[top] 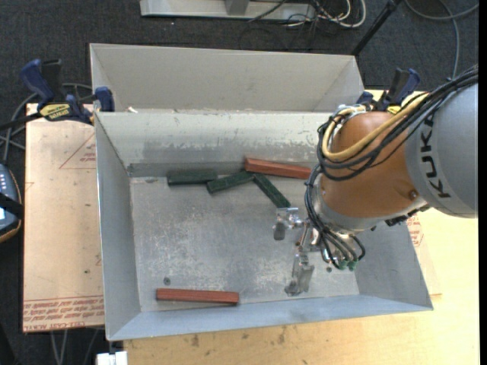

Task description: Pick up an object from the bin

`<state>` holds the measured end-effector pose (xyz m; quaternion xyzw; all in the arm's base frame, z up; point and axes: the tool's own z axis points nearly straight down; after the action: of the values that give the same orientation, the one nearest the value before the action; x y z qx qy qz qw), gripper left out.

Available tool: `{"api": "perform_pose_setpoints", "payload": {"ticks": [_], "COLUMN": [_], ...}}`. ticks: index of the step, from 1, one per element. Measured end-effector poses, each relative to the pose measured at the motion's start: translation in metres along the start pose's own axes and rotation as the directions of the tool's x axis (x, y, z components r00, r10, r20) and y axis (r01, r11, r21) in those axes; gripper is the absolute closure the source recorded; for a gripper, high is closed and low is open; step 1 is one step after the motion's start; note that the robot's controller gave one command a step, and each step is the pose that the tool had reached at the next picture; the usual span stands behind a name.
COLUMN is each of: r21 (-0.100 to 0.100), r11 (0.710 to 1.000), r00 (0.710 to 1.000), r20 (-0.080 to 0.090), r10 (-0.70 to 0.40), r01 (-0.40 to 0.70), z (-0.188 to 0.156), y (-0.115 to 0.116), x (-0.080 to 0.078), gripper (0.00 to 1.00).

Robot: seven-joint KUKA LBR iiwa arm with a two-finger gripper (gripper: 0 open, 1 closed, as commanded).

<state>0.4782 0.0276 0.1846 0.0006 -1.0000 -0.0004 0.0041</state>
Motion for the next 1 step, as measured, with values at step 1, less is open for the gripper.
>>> {"api": "perform_pose_setpoints", "payload": {"ticks": [1], "r21": [0.003], "r11": [1.0], "r00": [1.0], "r20": [0.01], "r10": [-0.02], "r01": [0.02], "z": [0.0321], "y": [-0.0564], "x": [-0.0431], "gripper": [0.0]}}
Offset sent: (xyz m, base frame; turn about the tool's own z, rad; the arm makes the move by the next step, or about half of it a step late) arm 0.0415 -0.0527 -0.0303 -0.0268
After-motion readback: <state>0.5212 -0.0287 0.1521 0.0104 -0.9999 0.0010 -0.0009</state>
